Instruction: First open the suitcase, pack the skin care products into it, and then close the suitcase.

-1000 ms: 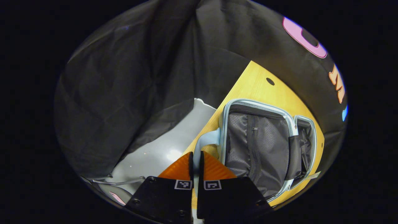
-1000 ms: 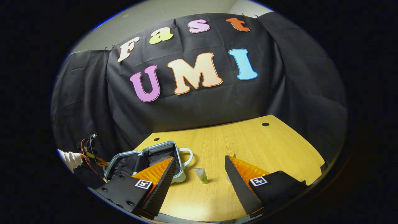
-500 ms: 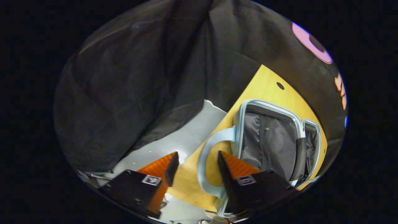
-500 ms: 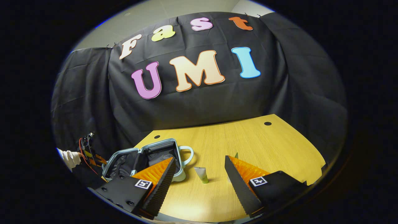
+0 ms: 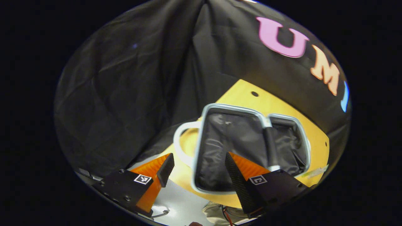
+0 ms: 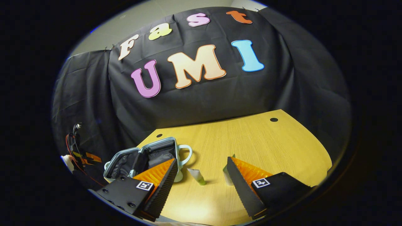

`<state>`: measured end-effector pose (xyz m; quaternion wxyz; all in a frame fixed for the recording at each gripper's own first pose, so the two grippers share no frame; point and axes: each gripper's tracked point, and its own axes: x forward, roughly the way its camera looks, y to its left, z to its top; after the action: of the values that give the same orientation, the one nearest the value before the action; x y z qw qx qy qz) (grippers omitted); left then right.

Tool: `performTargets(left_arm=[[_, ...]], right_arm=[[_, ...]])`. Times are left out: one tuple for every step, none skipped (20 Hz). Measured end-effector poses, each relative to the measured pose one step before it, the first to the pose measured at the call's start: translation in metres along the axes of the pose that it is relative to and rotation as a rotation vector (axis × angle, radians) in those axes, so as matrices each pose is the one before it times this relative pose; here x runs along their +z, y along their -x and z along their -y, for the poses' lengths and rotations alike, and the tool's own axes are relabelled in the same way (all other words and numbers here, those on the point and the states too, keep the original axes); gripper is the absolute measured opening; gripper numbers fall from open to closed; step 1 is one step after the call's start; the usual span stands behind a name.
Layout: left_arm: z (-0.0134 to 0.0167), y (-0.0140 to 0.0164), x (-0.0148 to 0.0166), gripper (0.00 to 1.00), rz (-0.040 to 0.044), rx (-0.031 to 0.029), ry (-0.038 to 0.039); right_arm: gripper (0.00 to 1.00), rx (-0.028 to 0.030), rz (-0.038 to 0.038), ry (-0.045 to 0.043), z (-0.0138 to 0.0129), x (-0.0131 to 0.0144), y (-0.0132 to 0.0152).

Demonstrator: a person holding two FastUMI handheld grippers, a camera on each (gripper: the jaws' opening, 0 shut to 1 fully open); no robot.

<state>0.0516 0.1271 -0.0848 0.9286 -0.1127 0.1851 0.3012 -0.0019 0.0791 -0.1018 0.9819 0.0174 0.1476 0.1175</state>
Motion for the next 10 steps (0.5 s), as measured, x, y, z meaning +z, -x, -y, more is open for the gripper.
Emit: performTargets(left_arm=[[0.02559, 0.01409, -0.00921, 0.96, 0.00853, -0.03408, -0.01781], [0.02654, 0.01116, -0.00925, 0.96, 0.00481, -0.0394, -0.00687], [0.02829, 0.00892, -0.00843, 0.96, -0.00335, -0.0432, 0.00106], [0.02803, 0.00808, -0.0087, 0.96, -0.00582, -0.04337, 0.00179], [0.02818, 0.00509, -0.00957, 0.96, -0.00526, -0.03858, 0.00292], [0.02432, 0.00248, -0.00941, 0.96, -0.01656, -0.03496, -0.00286], [0.02163, -0.00213, -0.0109, 0.96, -0.01925, -0.02948, -0.00016], [0.02217, -0.00139, -0.00764, 0.96, -0.01364, -0.03685, 0.00178], [0.02075, -0.0047, -0.00699, 0.96, -0.00903, -0.03522, -0.00321], [0.0187, -0.00396, -0.00601, 0.96, -0.0039, -0.029, -0.0119]], right_arm=[[0.98, 0.00543, -0.00652, 0.00563, 0.00488, -0.00187, 0.00033], [0.98, 0.00633, -0.00844, 0.00484, 0.00419, -0.00374, -0.00004], [0.98, 0.00571, -0.00885, 0.00417, 0.0042, -0.00224, 0.0004], [0.98, 0.00494, -0.01031, 0.00498, 0.0051, -0.00367, -0.00024], [0.98, 0.00254, -0.00904, 0.00467, 0.00557, -0.00338, -0.00101], [0.98, 0.00213, -0.0064, 0.00487, 0.00518, -0.00314, 0.00274], [0.98, 0.00334, -0.00886, 0.00198, 0.00409, -0.00329, 0.0002], [0.98, 0.00518, -0.01253, 0.00086, 0.00447, -0.00573, -0.00008], [0.98, 0.00488, -0.01416, 0.00462, 0.00413, -0.00456, -0.00046], [0.98, 0.00209, -0.01258, 0.01055, 0.00389, -0.00566, -0.00202]])
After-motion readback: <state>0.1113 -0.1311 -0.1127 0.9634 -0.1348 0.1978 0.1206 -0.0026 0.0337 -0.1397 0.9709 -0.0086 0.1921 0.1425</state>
